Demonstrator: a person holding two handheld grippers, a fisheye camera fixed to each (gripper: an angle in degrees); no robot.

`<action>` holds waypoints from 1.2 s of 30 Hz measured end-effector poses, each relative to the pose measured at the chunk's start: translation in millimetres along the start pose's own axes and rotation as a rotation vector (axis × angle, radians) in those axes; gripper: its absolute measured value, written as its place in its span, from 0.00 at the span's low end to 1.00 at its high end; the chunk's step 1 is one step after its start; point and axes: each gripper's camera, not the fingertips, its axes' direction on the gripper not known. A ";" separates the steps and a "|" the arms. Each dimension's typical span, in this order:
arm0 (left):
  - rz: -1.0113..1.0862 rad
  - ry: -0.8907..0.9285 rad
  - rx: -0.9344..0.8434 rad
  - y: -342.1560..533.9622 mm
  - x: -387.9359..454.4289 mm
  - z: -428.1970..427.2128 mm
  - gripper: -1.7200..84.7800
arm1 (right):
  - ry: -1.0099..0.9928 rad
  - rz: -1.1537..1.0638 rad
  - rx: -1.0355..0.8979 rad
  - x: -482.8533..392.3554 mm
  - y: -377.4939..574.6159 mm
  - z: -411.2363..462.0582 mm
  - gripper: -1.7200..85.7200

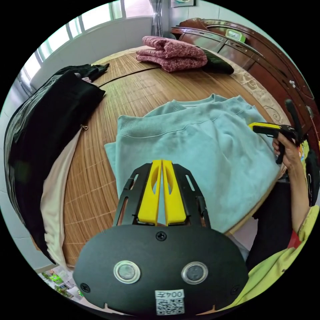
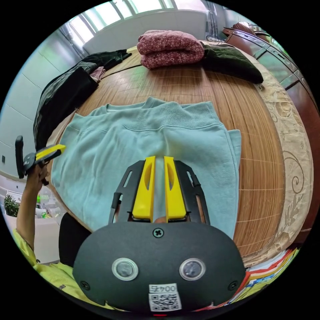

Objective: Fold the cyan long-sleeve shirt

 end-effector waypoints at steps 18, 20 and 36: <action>0.086 0.382 0.093 -187.9 128.6 77.0 0.03 | -0.147 0.046 0.063 88.9 6.3 -90.5 0.10; 0.209 0.364 0.048 -241.9 190.3 96.9 0.03 | -0.155 0.061 0.070 96.2 7.4 -97.5 0.09; 0.561 0.209 -0.160 -364.3 374.8 219.1 0.10 | -0.262 0.102 0.083 137.3 10.1 -146.1 0.09</action>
